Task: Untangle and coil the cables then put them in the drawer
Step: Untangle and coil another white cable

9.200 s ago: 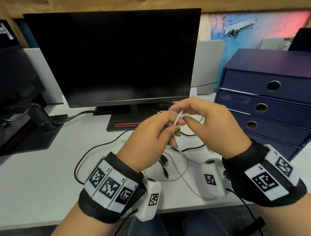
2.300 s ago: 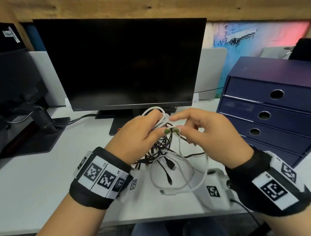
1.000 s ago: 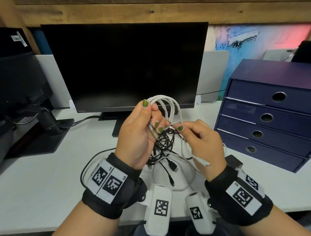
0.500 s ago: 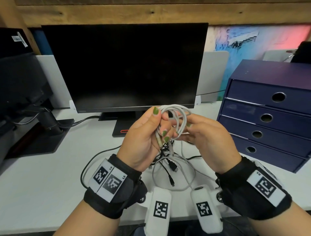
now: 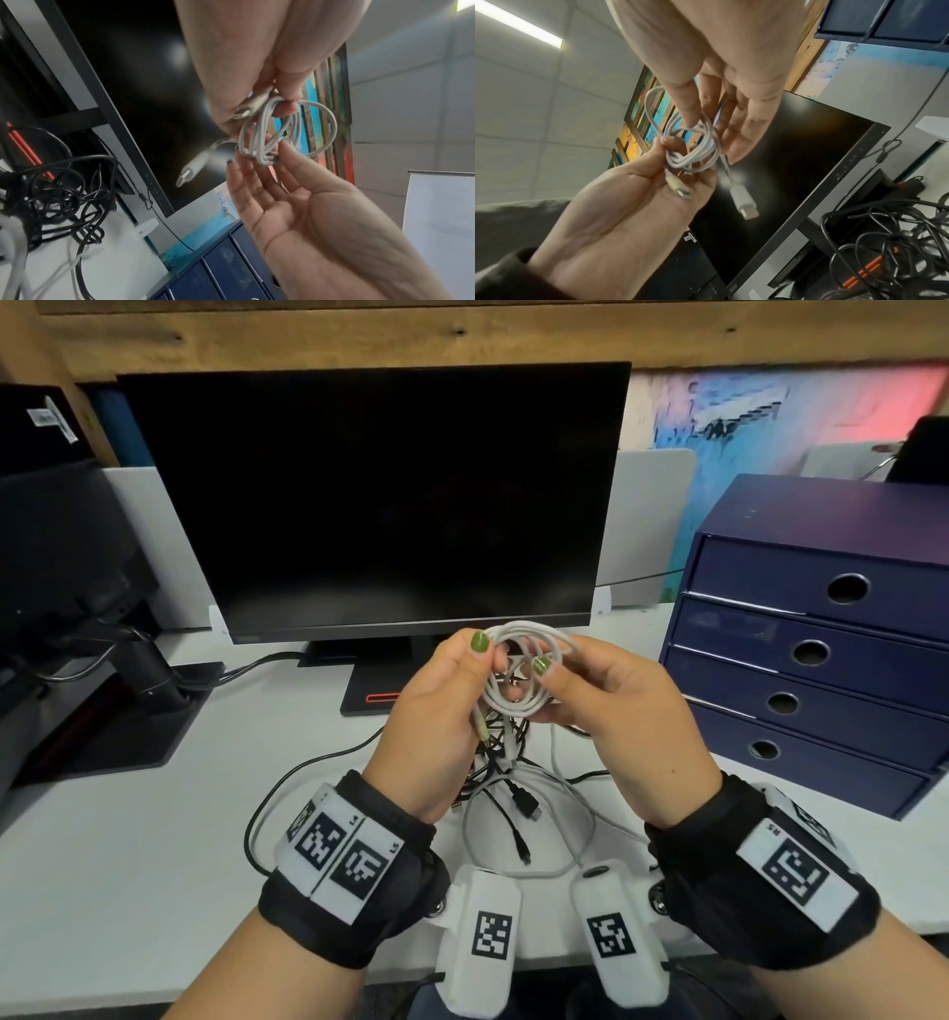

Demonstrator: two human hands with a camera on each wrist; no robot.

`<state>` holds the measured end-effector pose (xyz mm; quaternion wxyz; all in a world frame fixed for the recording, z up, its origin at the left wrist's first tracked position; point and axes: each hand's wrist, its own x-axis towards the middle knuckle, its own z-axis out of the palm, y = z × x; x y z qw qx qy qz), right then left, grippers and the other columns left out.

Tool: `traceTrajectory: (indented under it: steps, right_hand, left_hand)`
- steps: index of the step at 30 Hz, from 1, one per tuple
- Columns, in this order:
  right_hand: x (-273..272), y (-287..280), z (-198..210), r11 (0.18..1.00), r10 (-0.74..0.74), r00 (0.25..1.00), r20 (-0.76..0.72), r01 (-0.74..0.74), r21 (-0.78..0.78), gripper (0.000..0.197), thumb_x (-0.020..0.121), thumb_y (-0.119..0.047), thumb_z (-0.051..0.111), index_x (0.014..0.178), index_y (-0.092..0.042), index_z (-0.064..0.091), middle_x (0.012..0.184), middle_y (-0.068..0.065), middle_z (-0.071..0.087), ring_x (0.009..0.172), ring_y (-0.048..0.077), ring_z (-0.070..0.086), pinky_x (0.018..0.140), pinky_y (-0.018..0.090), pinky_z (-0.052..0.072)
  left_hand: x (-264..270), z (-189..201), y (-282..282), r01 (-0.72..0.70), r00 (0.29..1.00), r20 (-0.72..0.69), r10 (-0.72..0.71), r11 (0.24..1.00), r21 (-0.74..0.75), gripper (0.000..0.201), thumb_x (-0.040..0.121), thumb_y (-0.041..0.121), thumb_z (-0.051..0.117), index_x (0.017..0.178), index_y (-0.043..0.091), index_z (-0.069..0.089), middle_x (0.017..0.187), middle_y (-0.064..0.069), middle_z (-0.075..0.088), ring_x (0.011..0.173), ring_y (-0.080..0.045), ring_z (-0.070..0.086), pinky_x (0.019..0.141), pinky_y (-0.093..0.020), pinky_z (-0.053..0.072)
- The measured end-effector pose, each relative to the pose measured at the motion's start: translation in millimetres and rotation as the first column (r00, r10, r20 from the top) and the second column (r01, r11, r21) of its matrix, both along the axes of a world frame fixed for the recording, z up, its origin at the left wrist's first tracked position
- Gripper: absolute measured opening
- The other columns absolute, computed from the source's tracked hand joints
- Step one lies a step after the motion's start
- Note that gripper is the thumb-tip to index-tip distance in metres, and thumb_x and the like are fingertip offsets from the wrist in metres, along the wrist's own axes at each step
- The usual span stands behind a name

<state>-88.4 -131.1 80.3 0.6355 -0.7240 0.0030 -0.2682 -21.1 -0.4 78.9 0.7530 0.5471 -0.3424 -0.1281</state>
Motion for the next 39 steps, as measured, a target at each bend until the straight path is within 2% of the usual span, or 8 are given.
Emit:
traceTrajectory:
  steps: [1,5,8,15,20,24,32,39]
  right_hand:
    - [1,0,0,1.000,-0.015,1.000,0.002,0.015,-0.006,0.022,0.092,-0.009,0.057,0.109,-0.018,0.069,0.094,0.006,0.073,0.085,0.019,0.070,0.072,0.027,0.058]
    - [2,0,-3,0.999,-0.041,0.999,-0.004,0.041,-0.009,0.018,0.093,-0.012,0.057,0.104,-0.019,0.068,0.094,0.009,0.072,0.088,0.024,0.069,0.078,0.034,0.059]
    - [4,1,-5,0.999,-0.039,0.999,-0.018,0.039,0.019,0.015,0.094,-0.012,0.056,0.104,-0.015,0.067,0.095,0.011,0.072,0.089,0.022,0.069,0.081,0.038,0.059]
    - [8,5,-9,0.999,-0.001,0.997,-0.083,0.005,0.045,0.013,0.099,-0.013,0.046,0.100,-0.014,0.059,0.097,0.004,0.069,0.090,0.015,0.069,0.079,0.036,0.059]
    - [8,9,-10,0.998,-0.064,0.997,-0.038,0.065,0.016,0.013,0.098,-0.010,0.047,0.101,-0.018,0.057,0.092,0.001,0.071,0.089,0.014,0.069,0.085,0.038,0.057]
    - [6,10,-5,0.990,0.026,1.000,0.017,-0.029,0.136,0.022,0.096,-0.002,0.048,0.116,-0.009,0.051,0.096,0.007,0.071,0.084,0.013,0.069,0.081,0.029,0.056]
    - [5,6,-7,0.885,0.160,0.982,0.102,-0.189,0.426,0.036,0.090,0.003,0.051,0.125,-0.003,0.050,0.086,0.005,0.067,0.075,0.013,0.063,0.072,0.025,0.051]
    - [3,2,-2,0.862,0.254,0.961,0.111,-0.277,0.424,0.032,0.080,-0.008,0.058,0.112,-0.006,0.059,0.081,-0.001,0.066,0.075,0.008,0.062,0.067,0.020,0.049]
  left_hand:
    - [1,-1,-1,-0.034,0.999,0.036,0.033,0.998,0.044,0.029,0.097,0.038,0.041,0.084,0.019,0.058,0.096,-0.007,0.064,0.094,-0.020,0.060,0.089,-0.040,0.050]
    - [1,-1,-1,-0.222,0.961,0.213,0.178,0.953,0.205,0.036,0.099,0.041,0.034,0.083,0.015,0.052,0.087,-0.004,0.056,0.075,-0.008,0.053,0.069,-0.019,0.044]
    - [3,-2,-1,-0.298,0.929,0.296,0.221,0.922,0.246,0.034,0.102,0.034,0.032,0.092,0.011,0.056,0.101,-0.013,0.058,0.090,-0.017,0.056,0.078,-0.023,0.045]
    - [6,-7,-5,-0.418,0.821,0.510,0.256,0.878,0.232,0.029,0.102,0.027,0.032,0.093,0.014,0.057,0.098,0.003,0.049,0.087,-0.002,0.051,0.076,-0.009,0.039]
    - [8,-8,-5,-0.440,0.807,0.528,0.265,0.866,0.237,0.027,0.102,0.029,0.032,0.088,0.022,0.054,0.088,0.003,0.053,0.082,-0.009,0.052,0.073,-0.017,0.042]
    - [7,-3,-5,-0.438,0.807,0.523,0.274,0.872,0.219,0.030,0.103,0.026,0.032,0.080,0.023,0.050,0.078,-0.003,0.054,0.066,-0.011,0.050,0.063,-0.017,0.042]
    - [9,-3,-7,-0.460,0.786,0.563,0.256,0.850,0.256,0.032,0.103,0.030,0.031,0.081,0.017,0.051,0.073,0.007,0.049,0.068,-0.004,0.045,0.063,-0.015,0.035]
    - [9,-6,-9,-0.459,0.778,0.581,0.240,0.848,0.264,0.030,0.104,0.027,0.032,0.084,0.017,0.052,0.080,0.005,0.049,0.075,-0.006,0.046,0.068,-0.016,0.035]
